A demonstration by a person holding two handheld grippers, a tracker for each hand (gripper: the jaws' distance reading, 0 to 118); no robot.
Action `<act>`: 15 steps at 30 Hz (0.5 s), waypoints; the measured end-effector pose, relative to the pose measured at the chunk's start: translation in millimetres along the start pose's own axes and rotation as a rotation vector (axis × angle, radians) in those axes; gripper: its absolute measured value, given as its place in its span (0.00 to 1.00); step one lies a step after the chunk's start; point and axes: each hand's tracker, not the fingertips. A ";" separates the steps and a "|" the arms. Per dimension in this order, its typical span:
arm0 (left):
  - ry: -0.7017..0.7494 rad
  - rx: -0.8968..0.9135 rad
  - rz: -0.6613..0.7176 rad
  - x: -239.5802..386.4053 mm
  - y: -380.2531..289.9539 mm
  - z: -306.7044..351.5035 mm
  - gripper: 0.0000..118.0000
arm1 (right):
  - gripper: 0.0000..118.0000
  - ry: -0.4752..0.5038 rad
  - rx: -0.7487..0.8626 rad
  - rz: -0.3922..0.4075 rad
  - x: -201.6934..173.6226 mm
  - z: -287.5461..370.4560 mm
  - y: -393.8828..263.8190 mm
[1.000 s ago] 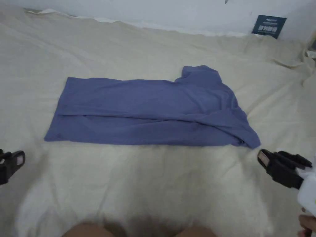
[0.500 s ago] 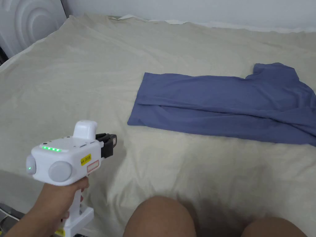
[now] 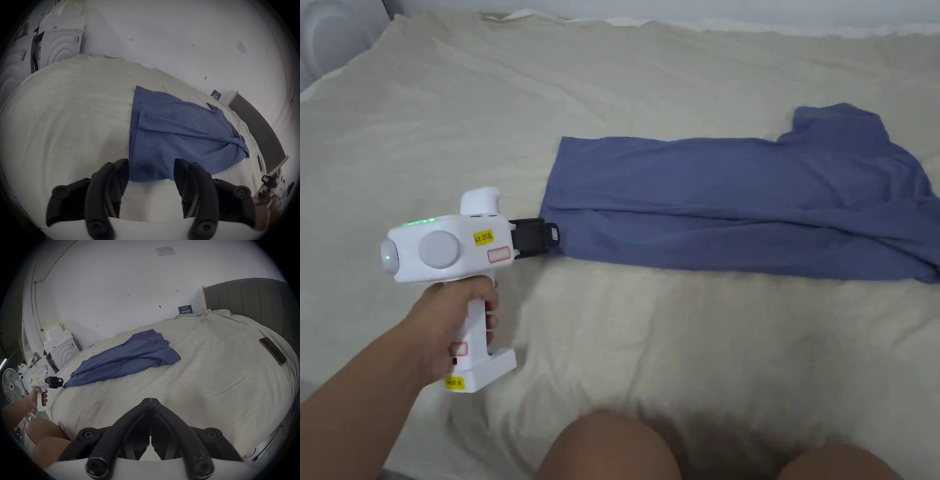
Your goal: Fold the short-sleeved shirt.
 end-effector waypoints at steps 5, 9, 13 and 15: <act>0.051 -0.027 0.003 -1.9 3.5 -7.0 0.57 | 0.00 0.007 -0.012 0.011 4.7 -0.3 -1.0; 0.024 -0.075 0.056 -4.6 2.3 -13.1 0.57 | 0.00 0.011 -0.020 0.019 5.6 -1.6 -1.7; 0.014 -0.076 0.097 -2.4 7.5 -18.1 0.57 | 0.00 0.022 -0.027 0.027 5.9 -1.5 -1.9; -0.003 -0.098 0.095 2.1 11.0 -21.7 0.57 | 0.00 0.024 -0.027 0.033 -6.9 -4.6 -2.5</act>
